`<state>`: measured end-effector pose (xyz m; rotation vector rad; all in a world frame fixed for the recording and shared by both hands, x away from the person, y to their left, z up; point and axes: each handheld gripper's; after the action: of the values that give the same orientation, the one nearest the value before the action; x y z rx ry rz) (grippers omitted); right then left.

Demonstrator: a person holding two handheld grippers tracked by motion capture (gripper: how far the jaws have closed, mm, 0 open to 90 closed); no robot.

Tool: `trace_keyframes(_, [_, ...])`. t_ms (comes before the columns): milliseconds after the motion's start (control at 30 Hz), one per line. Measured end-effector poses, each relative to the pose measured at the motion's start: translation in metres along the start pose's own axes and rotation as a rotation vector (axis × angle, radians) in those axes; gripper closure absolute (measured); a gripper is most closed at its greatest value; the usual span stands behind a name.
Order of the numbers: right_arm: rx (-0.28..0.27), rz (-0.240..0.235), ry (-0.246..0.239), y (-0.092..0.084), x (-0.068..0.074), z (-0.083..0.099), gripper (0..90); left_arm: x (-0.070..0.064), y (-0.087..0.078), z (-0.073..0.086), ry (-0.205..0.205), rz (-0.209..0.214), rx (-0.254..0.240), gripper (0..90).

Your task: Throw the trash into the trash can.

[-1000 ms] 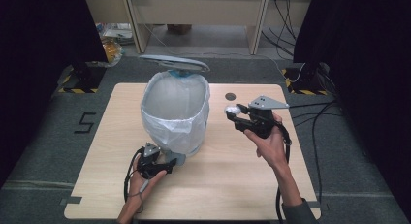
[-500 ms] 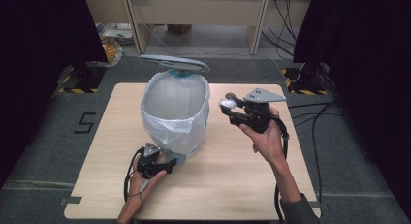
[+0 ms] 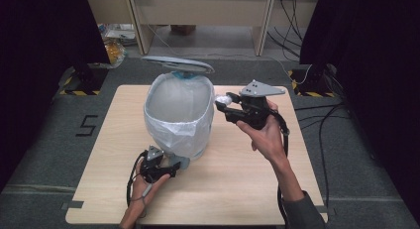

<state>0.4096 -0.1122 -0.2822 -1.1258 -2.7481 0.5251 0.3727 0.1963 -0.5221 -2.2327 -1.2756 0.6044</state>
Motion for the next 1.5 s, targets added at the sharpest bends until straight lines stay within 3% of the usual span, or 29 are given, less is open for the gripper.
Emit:
trace_keyframes(467, [0.002,-0.033,-0.028,0.017,0.014,-0.025,52.6,0.0,0.0,0.0,0.0,0.0,0.0,18.7])
trace_keyframes(800, [0.011,-0.077,-0.05,0.037,0.032,-0.041,52.6,0.0,0.0,0.0,0.0,0.0,0.001,18.7])
trace_keyframes(1500, [0.045,-0.105,-0.078,0.082,0.055,-0.047,52.3,0.0,0.0,0.0,0.001,0.0,0.0,18.7])
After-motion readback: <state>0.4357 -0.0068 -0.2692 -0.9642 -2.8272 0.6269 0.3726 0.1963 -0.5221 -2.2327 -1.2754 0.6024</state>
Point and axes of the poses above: each handheld gripper's, and its own axes: y roughly forward along the jaws, z roughly out of its underside, x roughly to its left
